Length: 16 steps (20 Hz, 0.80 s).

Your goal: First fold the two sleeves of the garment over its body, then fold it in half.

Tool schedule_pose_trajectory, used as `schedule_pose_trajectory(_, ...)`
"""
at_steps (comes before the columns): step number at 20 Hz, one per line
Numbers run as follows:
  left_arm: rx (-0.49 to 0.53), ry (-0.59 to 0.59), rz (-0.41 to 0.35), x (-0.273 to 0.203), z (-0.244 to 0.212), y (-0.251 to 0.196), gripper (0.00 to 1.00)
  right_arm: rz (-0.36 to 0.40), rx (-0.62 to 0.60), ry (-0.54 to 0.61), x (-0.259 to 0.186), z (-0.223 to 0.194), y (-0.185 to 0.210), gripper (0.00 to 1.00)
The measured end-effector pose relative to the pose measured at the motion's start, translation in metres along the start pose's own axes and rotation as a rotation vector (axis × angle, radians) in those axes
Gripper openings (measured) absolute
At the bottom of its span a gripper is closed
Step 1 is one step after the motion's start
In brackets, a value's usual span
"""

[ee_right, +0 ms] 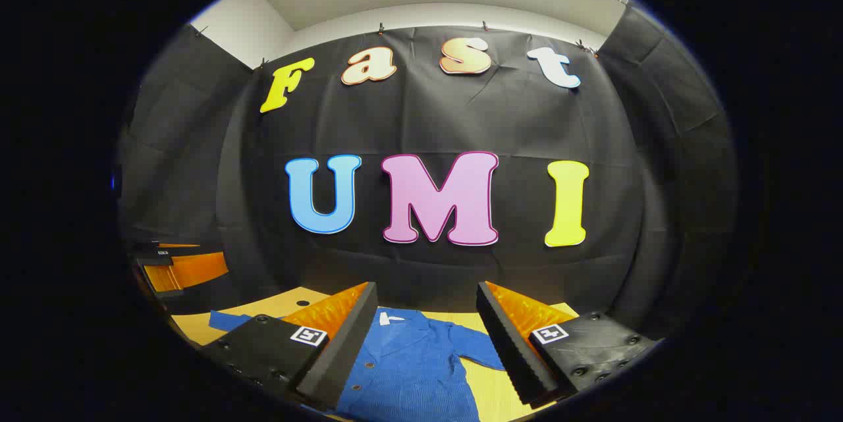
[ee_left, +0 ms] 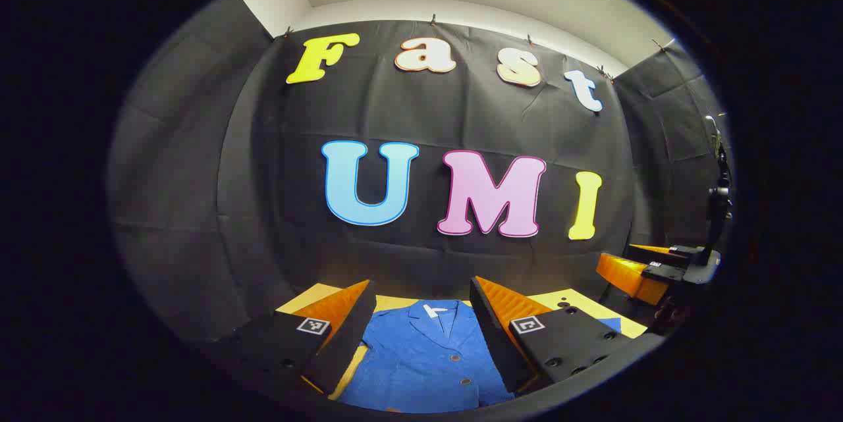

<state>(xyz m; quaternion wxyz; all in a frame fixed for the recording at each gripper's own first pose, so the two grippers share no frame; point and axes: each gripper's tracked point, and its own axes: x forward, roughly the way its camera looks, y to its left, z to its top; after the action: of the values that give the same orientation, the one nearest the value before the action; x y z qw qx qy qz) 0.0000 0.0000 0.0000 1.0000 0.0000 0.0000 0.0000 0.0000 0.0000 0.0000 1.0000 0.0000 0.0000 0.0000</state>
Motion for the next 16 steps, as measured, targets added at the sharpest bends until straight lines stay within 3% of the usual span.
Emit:
schedule_pose_trajectory(1, -0.001, -0.002, 0.002, 0.0, 0.0, 0.0, 0.82, -0.001, 0.0, 0.0, 0.0, 0.001, -0.001, 0.96)
schedule_pose_trajectory(16, 0.048, -0.002, 0.019, -0.011, 0.0, -0.006, 0.82, 0.015, 0.016, 0.009, -0.011, -0.008, -0.004, 0.97)
